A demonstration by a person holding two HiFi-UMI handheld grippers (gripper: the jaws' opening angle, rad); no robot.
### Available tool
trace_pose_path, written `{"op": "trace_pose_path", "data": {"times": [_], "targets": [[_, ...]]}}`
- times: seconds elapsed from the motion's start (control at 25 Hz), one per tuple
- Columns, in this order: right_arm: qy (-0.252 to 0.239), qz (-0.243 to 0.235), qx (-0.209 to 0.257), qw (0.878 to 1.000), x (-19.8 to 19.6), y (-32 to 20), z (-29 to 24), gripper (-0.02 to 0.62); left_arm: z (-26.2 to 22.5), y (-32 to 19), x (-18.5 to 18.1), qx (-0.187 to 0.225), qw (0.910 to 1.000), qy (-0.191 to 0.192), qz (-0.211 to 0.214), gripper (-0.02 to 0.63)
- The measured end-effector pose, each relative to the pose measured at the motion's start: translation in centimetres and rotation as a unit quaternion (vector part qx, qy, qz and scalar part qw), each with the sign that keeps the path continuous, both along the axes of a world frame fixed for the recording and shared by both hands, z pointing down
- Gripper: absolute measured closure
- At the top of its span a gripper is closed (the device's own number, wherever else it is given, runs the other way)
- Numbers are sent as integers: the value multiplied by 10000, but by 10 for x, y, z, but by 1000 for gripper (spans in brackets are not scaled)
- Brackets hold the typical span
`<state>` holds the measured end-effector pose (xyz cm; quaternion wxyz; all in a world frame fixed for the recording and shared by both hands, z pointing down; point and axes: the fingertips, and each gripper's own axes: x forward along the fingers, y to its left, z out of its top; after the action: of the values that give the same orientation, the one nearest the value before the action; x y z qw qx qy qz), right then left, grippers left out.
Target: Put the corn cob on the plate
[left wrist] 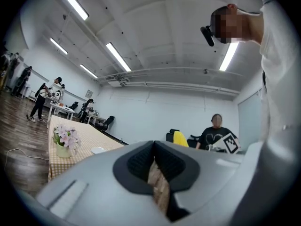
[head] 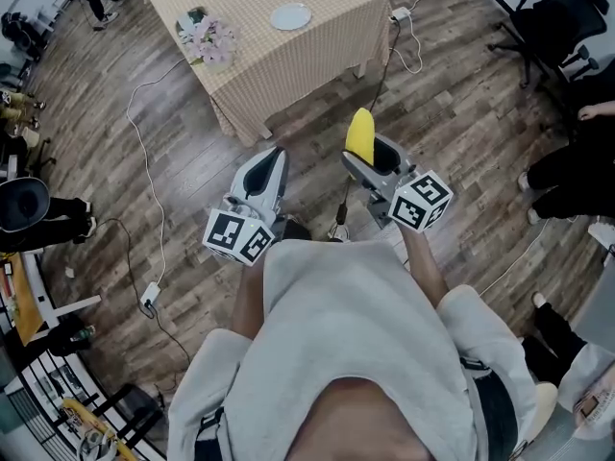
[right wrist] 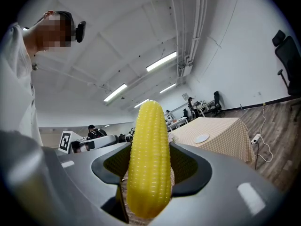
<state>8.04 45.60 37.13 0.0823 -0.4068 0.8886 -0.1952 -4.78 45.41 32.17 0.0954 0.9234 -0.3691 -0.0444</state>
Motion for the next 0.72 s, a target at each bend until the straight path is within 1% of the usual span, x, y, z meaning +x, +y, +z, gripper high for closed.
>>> {"op": "trace_pose_path", "data": {"times": [0.32,0.52,0.72], "targets": [[-58,-35,62,10000,11,-8,0,341,2,-11,9,19,10000,-20,-4,598],[-12,8,68,10000,12,-35,0,341,3,-39,6,52,10000,23,-19,598],[80,8,4,10000,11,-69,7,341,13,-75,10,-30,9999,131,52,598]]}}
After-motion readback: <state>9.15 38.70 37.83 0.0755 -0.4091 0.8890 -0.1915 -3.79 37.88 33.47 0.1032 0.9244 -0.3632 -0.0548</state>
